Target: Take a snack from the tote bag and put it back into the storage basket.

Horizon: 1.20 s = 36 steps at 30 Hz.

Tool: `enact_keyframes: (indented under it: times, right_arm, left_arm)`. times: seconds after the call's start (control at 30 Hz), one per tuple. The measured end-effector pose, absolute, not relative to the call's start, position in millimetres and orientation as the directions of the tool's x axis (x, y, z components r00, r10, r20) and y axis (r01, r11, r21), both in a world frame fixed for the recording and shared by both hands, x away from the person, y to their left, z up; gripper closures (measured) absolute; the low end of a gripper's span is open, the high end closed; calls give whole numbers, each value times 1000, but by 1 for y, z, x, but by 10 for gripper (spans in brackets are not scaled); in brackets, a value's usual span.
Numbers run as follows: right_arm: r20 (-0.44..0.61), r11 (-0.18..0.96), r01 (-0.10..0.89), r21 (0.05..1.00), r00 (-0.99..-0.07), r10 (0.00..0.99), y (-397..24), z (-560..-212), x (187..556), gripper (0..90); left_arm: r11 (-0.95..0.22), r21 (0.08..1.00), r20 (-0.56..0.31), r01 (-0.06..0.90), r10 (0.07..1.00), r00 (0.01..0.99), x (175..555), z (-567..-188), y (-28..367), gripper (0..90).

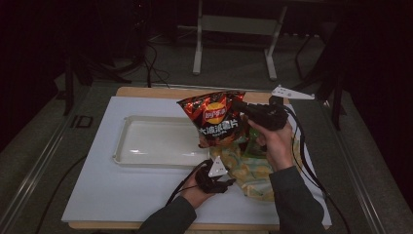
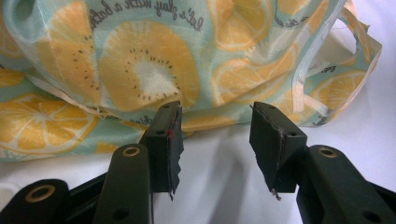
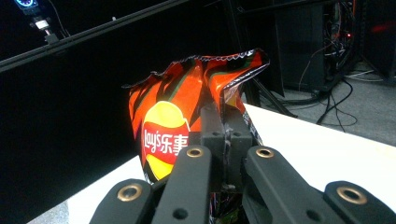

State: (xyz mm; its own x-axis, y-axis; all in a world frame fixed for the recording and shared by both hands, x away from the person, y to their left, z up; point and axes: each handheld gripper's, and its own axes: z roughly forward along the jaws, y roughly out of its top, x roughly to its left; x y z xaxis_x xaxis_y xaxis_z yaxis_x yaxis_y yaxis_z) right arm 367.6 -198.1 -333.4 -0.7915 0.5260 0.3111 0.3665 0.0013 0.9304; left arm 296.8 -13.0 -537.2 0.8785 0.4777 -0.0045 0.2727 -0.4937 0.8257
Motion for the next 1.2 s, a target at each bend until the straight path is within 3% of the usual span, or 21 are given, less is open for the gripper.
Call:
enact_keyframes:
  times: [0.7, 1.2]
  right_arm:
    - [367, -21, 405, 914, -804, 467, -159, -346, 394, 900]
    - [366, -44, 393, 919, -804, 468, -136, -337, 418, 900]
  left_arm:
    - [-494, 826, -7, 272, 473, 881, 297, -537, -13, 525]
    - [-489, 828, -10, 273, 474, 881, 297, -537, -13, 525]
